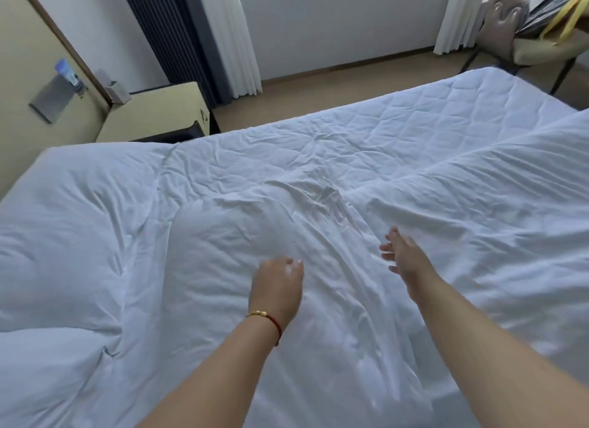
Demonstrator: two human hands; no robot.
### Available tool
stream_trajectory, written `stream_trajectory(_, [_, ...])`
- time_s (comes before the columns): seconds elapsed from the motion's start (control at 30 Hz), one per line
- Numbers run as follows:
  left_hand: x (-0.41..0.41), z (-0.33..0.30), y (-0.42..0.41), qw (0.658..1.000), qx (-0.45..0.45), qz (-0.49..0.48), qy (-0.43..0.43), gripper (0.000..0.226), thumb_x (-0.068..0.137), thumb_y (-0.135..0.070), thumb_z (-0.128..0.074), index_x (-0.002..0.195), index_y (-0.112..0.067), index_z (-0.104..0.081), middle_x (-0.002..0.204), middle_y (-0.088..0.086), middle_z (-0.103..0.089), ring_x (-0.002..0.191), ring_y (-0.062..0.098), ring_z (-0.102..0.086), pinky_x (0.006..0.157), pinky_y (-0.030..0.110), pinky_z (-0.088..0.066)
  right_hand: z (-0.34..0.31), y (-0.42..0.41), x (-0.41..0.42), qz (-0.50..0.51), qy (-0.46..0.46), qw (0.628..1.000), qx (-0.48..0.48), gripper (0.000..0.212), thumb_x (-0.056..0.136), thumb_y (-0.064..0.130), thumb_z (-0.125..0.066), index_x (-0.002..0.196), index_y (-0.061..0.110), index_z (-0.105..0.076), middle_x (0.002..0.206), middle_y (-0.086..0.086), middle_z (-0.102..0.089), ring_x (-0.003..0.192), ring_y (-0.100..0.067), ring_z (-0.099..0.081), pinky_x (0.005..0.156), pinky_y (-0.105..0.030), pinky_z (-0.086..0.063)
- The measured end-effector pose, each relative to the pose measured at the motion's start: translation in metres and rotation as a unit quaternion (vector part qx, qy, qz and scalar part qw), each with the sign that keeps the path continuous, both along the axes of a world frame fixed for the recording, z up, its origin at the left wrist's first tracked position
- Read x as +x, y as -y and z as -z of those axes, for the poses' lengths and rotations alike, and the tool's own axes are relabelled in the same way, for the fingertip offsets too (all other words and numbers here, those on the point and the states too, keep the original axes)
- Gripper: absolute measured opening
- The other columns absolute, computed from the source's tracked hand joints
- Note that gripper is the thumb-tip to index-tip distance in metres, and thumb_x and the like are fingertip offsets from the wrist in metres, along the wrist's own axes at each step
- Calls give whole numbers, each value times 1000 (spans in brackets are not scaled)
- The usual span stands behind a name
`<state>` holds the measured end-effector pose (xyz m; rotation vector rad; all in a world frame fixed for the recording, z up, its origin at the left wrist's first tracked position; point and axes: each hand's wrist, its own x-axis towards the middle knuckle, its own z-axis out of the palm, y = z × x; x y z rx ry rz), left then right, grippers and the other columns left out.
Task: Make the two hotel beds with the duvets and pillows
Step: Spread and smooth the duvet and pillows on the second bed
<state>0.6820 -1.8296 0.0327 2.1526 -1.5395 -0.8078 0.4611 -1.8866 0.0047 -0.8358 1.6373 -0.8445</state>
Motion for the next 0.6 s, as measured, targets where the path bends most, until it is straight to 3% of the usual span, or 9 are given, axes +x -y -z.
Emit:
stream_trajectory(0.03, [19,5,2,999,-3,-34,34,36,99,-41,-41,121,-19,-59,123,7,-55,119,24,-47,102,35,-36,6,4,10,-23,-25,999,-1,48,95,54,-38,115,12,-52,114,-9,-60,107,-28,-57,97,-44,-43])
stream_trajectory(0.1, [50,11,4,994,13,-79,71,51,99,-45,-39,144,-21,-39,147,8,-37,138,24,-29,113,35,-24,14,13,31,-73,-76,994,-5,49,93,55,-41,117,13,-52,117,-6,-59,111,-28,-55,95,-40,-41])
stream_trajectory(0.2, [80,19,11,991,35,-101,81,59,99,-50,-33,152,-27,-23,159,6,-16,147,23,-12,119,40,-14,14,39,61,-119,-132,984,-17,54,94,51,-45,131,11,-45,127,-5,-55,118,-26,-51,92,-34,-38])
stream_trajectory(0.33, [91,34,37,989,45,-84,114,61,99,-53,-27,154,-33,-10,163,3,-2,149,17,2,121,44,0,18,90,80,-99,-175,980,7,81,83,62,-54,142,9,-35,142,-11,-45,129,-31,-44,104,-38,-36])
stream_trajectory(0.43, [79,45,65,992,44,-53,102,58,99,-55,-21,153,-39,-4,163,-2,3,149,14,6,119,46,5,24,104,106,-97,-57,993,31,112,56,80,-65,143,15,-38,143,-6,-46,129,-26,-47,109,-39,-36])
stream_trajectory(0.5, [64,55,79,995,59,-33,78,56,98,-55,-15,151,-44,-4,162,-6,-1,149,12,4,118,51,4,18,98,125,-140,-62,988,-19,88,66,63,-73,136,16,-46,129,-4,-58,118,-23,-55,103,-37,-42])
stream_trajectory(0.6, [43,61,81,996,72,12,44,54,98,-53,-9,151,-45,-6,161,-9,-9,149,12,-2,116,57,-1,-2,88,119,-124,-194,969,-92,43,82,36,-68,115,9,-62,109,-14,-67,106,-30,-62,84,-31,-45])
